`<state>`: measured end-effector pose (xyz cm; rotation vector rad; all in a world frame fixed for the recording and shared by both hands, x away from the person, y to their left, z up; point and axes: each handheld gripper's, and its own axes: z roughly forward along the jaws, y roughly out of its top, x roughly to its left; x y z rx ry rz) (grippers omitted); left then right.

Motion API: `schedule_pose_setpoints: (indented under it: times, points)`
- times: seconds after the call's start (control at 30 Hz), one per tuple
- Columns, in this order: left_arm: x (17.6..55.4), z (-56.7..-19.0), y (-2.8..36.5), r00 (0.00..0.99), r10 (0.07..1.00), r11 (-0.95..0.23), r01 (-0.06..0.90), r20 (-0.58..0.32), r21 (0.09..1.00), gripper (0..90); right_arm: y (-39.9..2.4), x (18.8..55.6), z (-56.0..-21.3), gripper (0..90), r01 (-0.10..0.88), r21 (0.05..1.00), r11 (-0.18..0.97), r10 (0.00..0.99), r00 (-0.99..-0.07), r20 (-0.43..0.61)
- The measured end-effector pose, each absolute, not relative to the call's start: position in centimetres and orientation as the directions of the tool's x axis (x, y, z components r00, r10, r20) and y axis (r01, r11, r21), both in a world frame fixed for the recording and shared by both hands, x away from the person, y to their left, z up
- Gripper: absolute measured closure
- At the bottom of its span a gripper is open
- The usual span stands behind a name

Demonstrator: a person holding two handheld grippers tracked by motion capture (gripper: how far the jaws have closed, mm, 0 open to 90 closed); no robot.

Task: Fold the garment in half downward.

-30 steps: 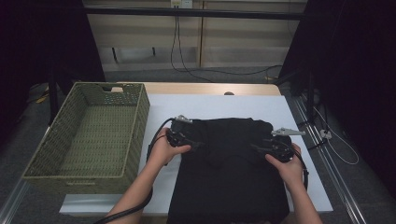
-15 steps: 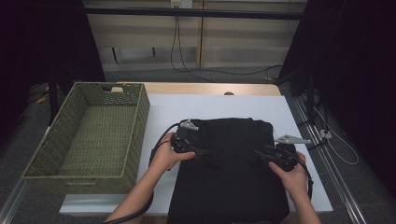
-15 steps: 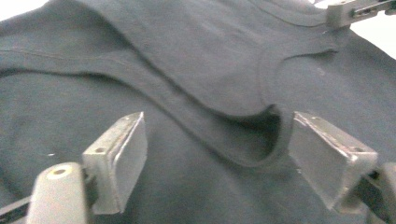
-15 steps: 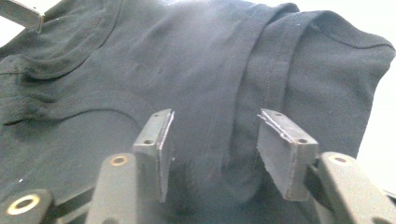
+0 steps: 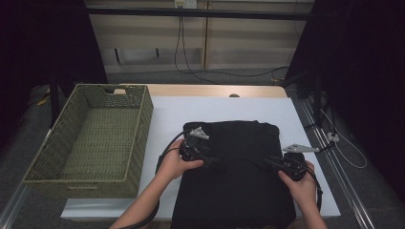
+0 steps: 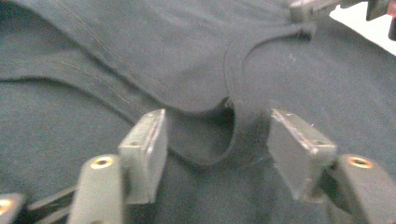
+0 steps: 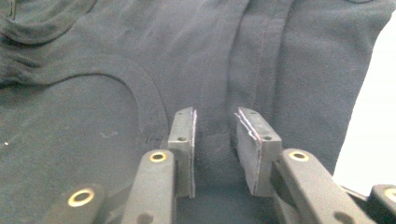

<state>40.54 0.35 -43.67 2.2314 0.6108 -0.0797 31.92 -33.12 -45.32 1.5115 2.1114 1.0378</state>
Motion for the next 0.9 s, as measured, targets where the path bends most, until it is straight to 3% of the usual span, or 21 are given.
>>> schedule_pose_setpoints:
  times: [0.2, 0.3, 0.43, 0.7, 0.8, 0.9]
  points:
    - [40.0, -44.4, -0.2, 0.899, 0.350, -0.633, 0.435, -0.265, 0.640, 73.5, -33.3, 31.8, -45.7, 81.1, 0.669, 0.731, 0.133, 0.909, -0.376, 0.179]
    - [39.7, -44.1, -0.4, 0.901, 0.342, -0.645, 0.432, -0.268, 0.630, 82.8, -33.3, 31.7, -45.5, 83.5, 0.664, 0.733, 0.146, 0.904, -0.391, 0.174]
    - [39.8, -43.6, 0.1, 0.893, 0.354, -0.625, 0.448, -0.279, 0.639, 87.3, -33.5, 31.5, -45.0, 84.4, 0.652, 0.746, 0.139, 0.894, -0.407, 0.189]
    - [39.7, -42.2, 0.7, 0.883, 0.350, -0.584, 0.467, -0.313, 0.664, 88.1, -34.1, 30.4, -43.8, 84.5, 0.624, 0.774, 0.108, 0.883, -0.417, 0.213]
    - [39.4, -42.0, 0.7, 0.901, 0.339, -0.623, 0.431, -0.272, 0.653, 88.4, -34.0, 30.1, -43.4, 84.5, 0.617, 0.780, 0.110, 0.878, -0.428, 0.215]
    - [39.0, -41.7, 0.6, 0.902, 0.320, -0.625, 0.432, -0.291, 0.650, 88.6, -33.9, 29.6, -43.0, 84.5, 0.607, 0.786, 0.118, 0.876, -0.437, 0.206]
